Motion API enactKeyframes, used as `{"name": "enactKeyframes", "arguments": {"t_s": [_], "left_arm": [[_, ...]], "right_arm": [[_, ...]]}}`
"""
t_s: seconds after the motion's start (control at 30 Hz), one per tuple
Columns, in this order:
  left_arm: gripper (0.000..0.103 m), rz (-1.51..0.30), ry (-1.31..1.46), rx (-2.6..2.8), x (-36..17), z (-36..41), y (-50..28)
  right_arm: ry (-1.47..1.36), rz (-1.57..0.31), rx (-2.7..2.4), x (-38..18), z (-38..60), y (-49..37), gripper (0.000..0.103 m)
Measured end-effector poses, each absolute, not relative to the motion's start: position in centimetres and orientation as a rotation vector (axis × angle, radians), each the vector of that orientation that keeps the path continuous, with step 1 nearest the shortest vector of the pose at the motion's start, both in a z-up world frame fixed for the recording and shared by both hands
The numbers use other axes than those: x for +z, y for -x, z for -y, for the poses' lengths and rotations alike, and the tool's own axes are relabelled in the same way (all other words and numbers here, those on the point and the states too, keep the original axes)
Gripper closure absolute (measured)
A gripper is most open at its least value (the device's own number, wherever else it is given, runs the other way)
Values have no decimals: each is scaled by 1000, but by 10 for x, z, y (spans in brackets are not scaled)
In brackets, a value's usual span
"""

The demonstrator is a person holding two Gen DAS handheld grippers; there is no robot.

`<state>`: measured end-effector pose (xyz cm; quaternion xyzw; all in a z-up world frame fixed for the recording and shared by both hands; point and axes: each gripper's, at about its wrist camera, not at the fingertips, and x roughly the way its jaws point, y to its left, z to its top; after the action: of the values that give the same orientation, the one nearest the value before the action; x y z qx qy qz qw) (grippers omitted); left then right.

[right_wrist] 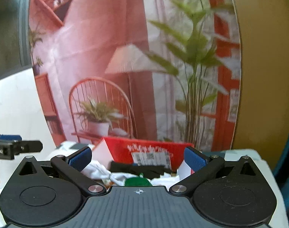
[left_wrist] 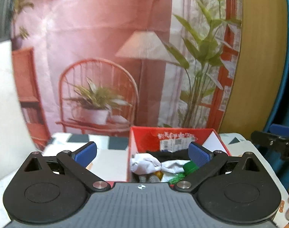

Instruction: Organize soft objects

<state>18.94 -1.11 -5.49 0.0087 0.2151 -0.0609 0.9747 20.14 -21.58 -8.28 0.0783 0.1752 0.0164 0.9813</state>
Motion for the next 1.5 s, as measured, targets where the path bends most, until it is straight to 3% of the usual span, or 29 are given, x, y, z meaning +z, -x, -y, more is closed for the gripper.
{"name": "enactKeyframes", "arguments": {"t_s": [0.43, 0.73, 1.5], "left_arm": [[0, -291, -25, -98, 16, 19, -61], [0, -209, -64, -25, 40, 35, 12], [0, -276, -32, -56, 30, 35, 14]], "right_arm": [[-108, -262, -43, 3, 182, -83, 0], [-112, -239, -9, 24, 161, -16, 0], [-122, -239, -74, 26, 166, 9, 0]]}}
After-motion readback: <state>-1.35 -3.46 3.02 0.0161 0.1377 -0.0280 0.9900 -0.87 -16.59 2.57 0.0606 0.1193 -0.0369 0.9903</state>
